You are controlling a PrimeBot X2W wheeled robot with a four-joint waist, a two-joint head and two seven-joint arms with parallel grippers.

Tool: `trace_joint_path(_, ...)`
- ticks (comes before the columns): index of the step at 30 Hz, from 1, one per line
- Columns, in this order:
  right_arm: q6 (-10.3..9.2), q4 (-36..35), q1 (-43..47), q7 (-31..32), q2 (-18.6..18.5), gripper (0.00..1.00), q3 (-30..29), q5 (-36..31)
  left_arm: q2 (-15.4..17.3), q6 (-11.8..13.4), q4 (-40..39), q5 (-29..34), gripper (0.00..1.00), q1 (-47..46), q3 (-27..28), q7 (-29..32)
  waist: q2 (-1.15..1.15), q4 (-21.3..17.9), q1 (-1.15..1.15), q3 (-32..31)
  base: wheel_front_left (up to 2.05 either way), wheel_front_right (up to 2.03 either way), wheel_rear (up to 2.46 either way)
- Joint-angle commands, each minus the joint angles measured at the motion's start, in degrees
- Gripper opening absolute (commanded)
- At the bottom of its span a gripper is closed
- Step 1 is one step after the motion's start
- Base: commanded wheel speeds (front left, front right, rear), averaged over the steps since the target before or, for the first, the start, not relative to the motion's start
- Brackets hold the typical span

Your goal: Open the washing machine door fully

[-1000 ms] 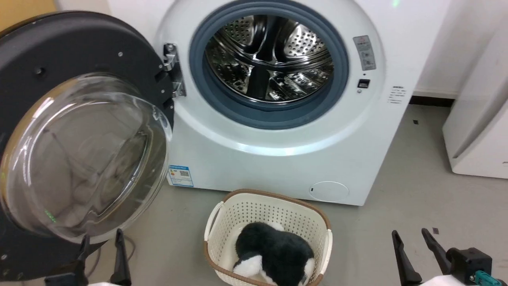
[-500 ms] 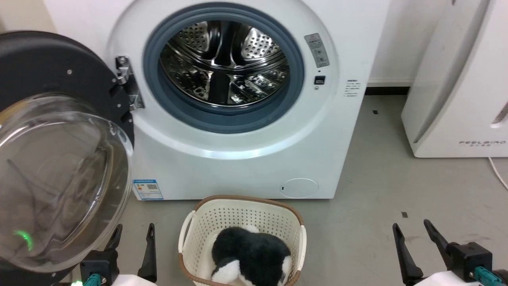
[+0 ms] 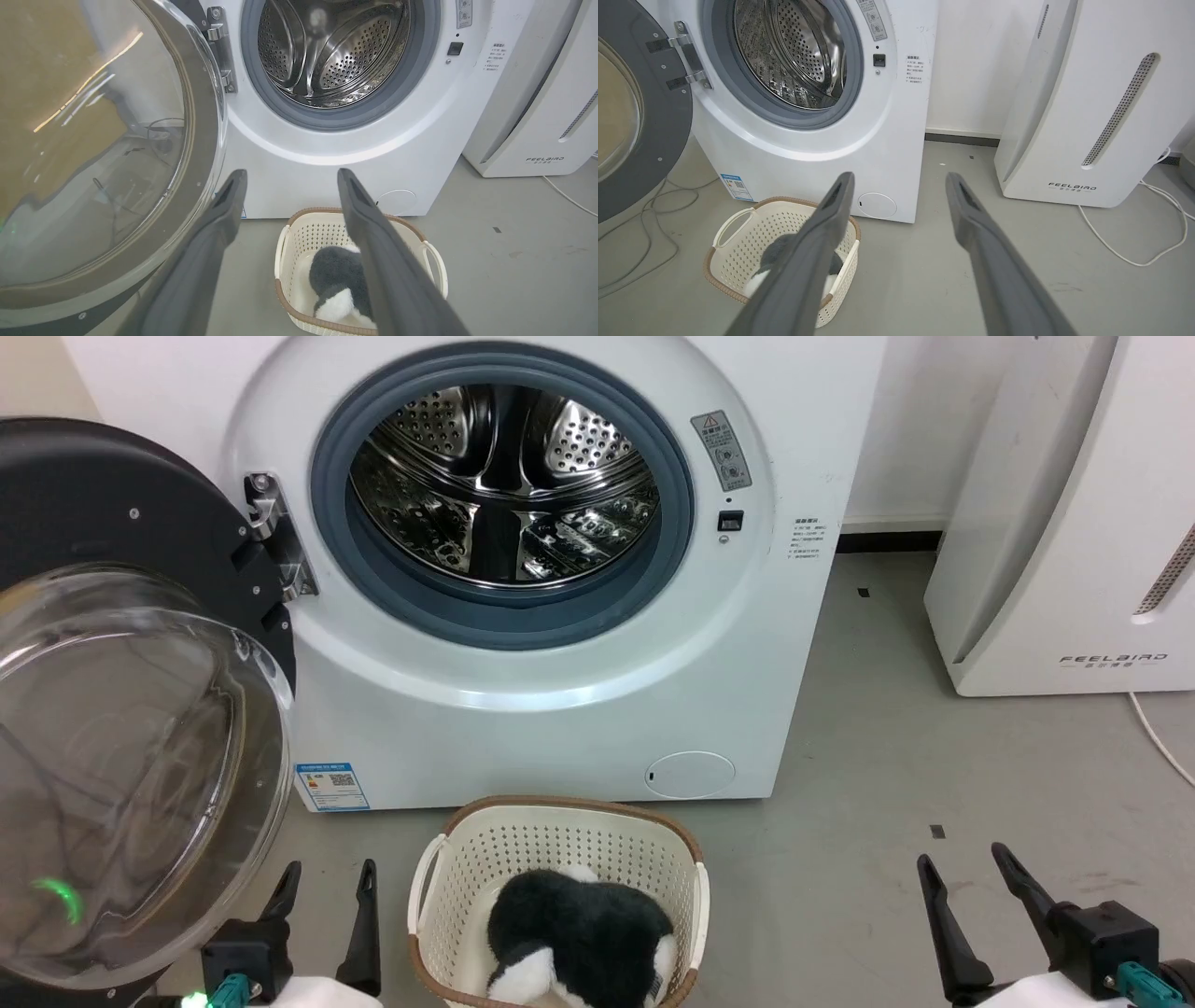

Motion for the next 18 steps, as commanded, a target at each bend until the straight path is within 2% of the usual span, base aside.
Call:
trace_joint_path(1,0.03,-0.37,0.71,0.14,0.12,1.0,0.09,0.37,0.08,-0.23,0.14,-0.22,1.0,-0.85,-0.01,-0.18,0.0,0.08,0.0,0.04,0.0,0.0,0.0)
trace_joint_path(2,0.0,-0.04,0.0,0.01,0.0,0.0,0.01,0.05,-0.01,-0.02,0.08,-0.03,0.0,-0.21,-0.07,0.0,0.0,0.08,0.0,0.05,0.0,0.0,0.0)
trace_joint_path(18,0.0,0.51,-0.84,-0.11,0.01,0.0,0.27,-0.18,-1.75,-1.51,-0.23,2.23,0.0,-0.53,1.44,0.77,0.0,0.16,0.0,0.27,0.0,0.0,0.0)
